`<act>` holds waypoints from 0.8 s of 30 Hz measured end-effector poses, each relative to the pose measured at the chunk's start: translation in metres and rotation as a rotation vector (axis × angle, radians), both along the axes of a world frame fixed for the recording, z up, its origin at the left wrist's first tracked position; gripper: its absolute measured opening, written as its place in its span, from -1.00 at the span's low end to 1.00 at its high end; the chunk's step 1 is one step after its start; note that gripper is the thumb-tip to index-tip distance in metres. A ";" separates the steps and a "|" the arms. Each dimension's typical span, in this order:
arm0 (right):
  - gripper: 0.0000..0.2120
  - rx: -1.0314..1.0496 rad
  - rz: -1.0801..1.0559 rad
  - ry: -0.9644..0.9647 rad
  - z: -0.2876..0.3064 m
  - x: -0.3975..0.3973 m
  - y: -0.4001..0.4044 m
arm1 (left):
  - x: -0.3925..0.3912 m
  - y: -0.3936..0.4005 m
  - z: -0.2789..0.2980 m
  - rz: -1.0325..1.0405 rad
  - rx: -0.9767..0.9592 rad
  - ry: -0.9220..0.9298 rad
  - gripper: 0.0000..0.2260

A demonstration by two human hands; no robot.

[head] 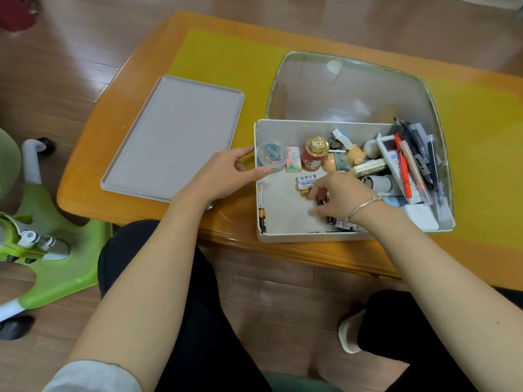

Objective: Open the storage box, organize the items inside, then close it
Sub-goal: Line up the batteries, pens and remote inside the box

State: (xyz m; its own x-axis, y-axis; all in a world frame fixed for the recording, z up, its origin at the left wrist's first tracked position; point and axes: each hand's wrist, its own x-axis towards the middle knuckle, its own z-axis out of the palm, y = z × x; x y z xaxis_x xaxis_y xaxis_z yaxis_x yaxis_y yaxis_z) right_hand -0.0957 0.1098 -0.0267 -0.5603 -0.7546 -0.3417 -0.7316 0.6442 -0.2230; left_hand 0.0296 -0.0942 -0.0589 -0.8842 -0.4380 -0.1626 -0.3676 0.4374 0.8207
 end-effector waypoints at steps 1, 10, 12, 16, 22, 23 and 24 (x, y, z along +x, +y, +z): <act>-0.78 0.035 0.044 -0.065 0.001 0.001 0.001 | 0.000 0.000 0.000 0.000 -0.005 -0.003 -0.15; -0.97 0.341 0.325 -0.043 0.002 0.002 -0.006 | -0.001 0.000 0.000 0.004 -0.014 -0.009 -0.16; -0.91 0.364 0.347 -0.005 0.000 0.004 -0.006 | 0.000 0.000 -0.001 0.003 -0.010 -0.005 -0.15; -0.92 0.296 0.311 0.009 -0.002 0.006 -0.007 | -0.001 0.000 -0.001 0.004 -0.009 -0.004 -0.15; -0.81 0.050 0.148 -0.148 -0.003 0.009 -0.009 | -0.001 -0.001 -0.003 0.001 -0.021 0.004 -0.15; -0.77 0.011 0.102 -0.227 -0.003 0.012 -0.010 | -0.002 -0.001 -0.004 0.003 -0.022 0.001 -0.16; -0.75 -0.018 0.059 -0.287 -0.004 0.015 -0.013 | -0.002 -0.002 -0.005 0.005 -0.021 0.000 -0.19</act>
